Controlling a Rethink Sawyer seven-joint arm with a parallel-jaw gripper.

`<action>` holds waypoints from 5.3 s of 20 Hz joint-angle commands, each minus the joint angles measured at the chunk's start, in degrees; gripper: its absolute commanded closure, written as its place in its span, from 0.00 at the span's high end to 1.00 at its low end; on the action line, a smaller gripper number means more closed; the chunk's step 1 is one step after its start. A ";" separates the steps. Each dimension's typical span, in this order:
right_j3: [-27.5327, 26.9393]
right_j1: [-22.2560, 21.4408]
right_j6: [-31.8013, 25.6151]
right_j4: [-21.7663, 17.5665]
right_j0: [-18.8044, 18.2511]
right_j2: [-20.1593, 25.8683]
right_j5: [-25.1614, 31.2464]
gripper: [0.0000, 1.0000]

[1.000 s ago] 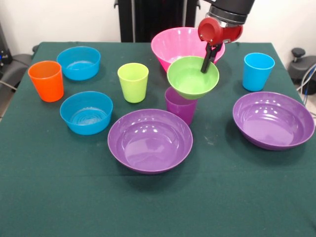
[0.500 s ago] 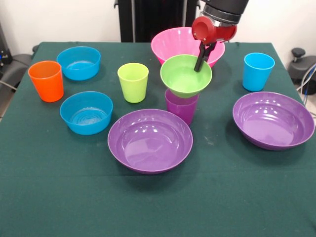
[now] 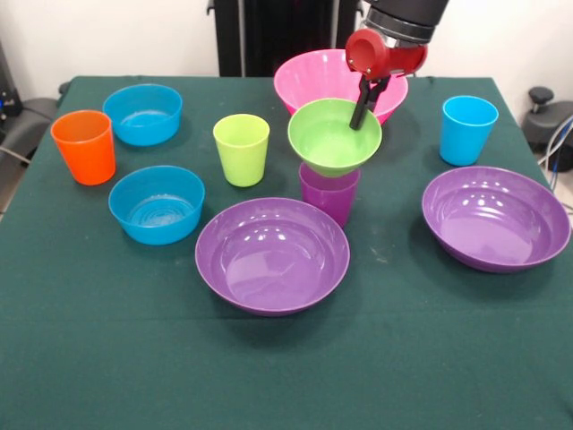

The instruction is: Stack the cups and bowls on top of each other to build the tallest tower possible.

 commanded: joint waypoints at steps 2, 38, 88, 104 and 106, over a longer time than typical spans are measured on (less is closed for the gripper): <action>-0.43 1.94 1.39 -4.39 0.65 1.64 -5.08 0.00; -0.61 3.10 -0.59 -5.26 0.52 0.47 -4.85 0.00; -1.93 5.22 2.08 -7.54 3.37 -2.26 -8.37 1.00; -1.63 5.70 2.23 -6.32 4.18 -2.33 -8.87 1.00; -1.57 5.57 2.26 -6.22 4.37 -2.46 -8.82 1.00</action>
